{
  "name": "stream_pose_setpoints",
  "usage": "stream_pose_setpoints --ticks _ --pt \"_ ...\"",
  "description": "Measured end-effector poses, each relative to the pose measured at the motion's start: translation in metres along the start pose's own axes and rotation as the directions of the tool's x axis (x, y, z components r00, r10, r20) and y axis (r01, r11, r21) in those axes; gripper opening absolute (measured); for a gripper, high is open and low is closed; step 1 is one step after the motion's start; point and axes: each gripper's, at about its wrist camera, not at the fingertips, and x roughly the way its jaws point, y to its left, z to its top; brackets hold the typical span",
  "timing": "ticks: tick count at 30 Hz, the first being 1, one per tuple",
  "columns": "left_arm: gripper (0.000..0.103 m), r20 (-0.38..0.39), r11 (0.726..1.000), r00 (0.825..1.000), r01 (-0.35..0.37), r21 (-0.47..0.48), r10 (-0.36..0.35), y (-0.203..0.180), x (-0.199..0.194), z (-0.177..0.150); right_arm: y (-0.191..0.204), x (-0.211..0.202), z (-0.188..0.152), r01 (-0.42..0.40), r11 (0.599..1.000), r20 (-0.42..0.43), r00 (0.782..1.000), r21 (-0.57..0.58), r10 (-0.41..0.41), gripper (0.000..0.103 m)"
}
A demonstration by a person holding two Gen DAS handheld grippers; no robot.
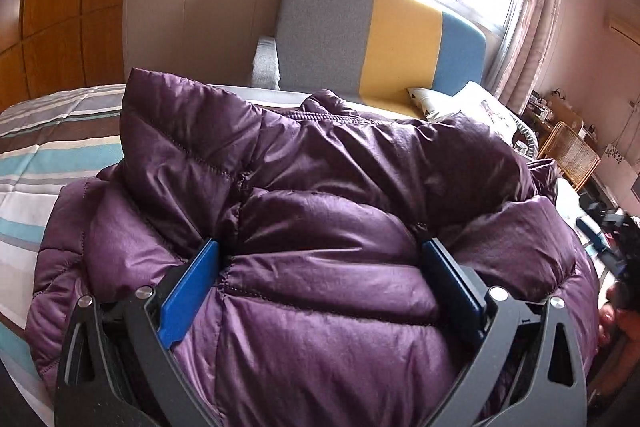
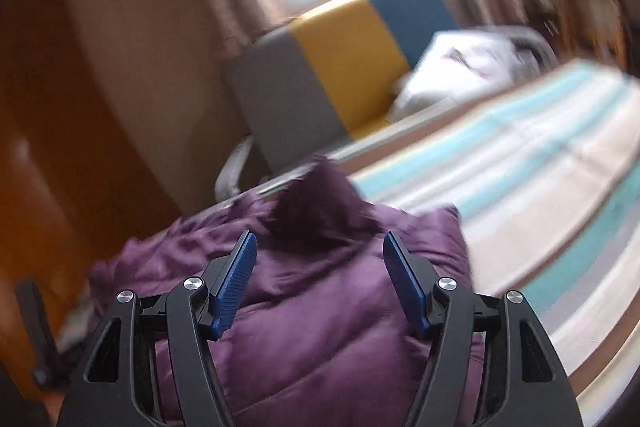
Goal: Fold large clothes
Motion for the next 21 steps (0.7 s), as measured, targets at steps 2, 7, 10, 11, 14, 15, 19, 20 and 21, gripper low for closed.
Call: stream_pose_setpoints --ticks 2,7,10,11,14,15,19,20,21 --pt "0.1 -0.016 1.0 1.0 -0.026 0.017 0.027 -0.007 0.001 0.003 0.034 0.002 0.003 0.0 0.984 -0.05 0.999 -0.178 -0.009 0.066" --pt "0.1 -0.051 0.997 0.998 -0.031 -0.066 0.028 -0.013 -0.008 0.021 0.06 0.045 0.008 -0.019 0.972 -0.314 0.948 -0.232 -0.056 0.066" --pt "0.099 -0.074 0.992 0.997 -0.04 -0.119 0.031 -0.017 -0.009 0.034 0.057 0.063 0.0 0.007 0.977 -0.389 0.917 -0.213 -0.092 0.048" --pt "0.097 -0.088 0.995 0.995 -0.045 -0.092 0.037 -0.022 -0.005 0.037 0.059 0.065 -0.002 0.014 0.973 -0.389 0.915 -0.229 -0.105 0.04" --pt "0.047 -0.14 0.991 0.986 -0.078 0.109 0.093 -0.046 0.015 0.036 0.069 0.065 -0.007 0.012 0.955 -0.391 0.911 -0.297 -0.133 0.009" --pt "0.039 -0.144 0.987 0.986 -0.068 0.143 0.089 -0.051 0.015 0.036 0.072 0.063 -0.004 0.01 0.95 -0.385 0.913 -0.312 -0.136 0.006" --pt "0.01 -0.12 0.995 0.993 -0.009 0.1 0.021 -0.049 0.0 0.053 0.081 0.048 0.026 -0.012 0.958 -0.32 0.944 -0.285 -0.083 0.005" --pt "0.01 -0.099 0.996 0.995 -0.013 0.089 0.022 -0.047 -0.004 0.061 0.082 0.047 0.034 -0.019 0.961 -0.303 0.951 -0.275 -0.068 0.005" --pt "0.01 -0.082 0.996 0.996 -0.022 0.084 0.029 -0.044 -0.004 0.066 0.082 0.048 0.04 -0.024 0.963 -0.289 0.956 -0.267 -0.057 0.005"
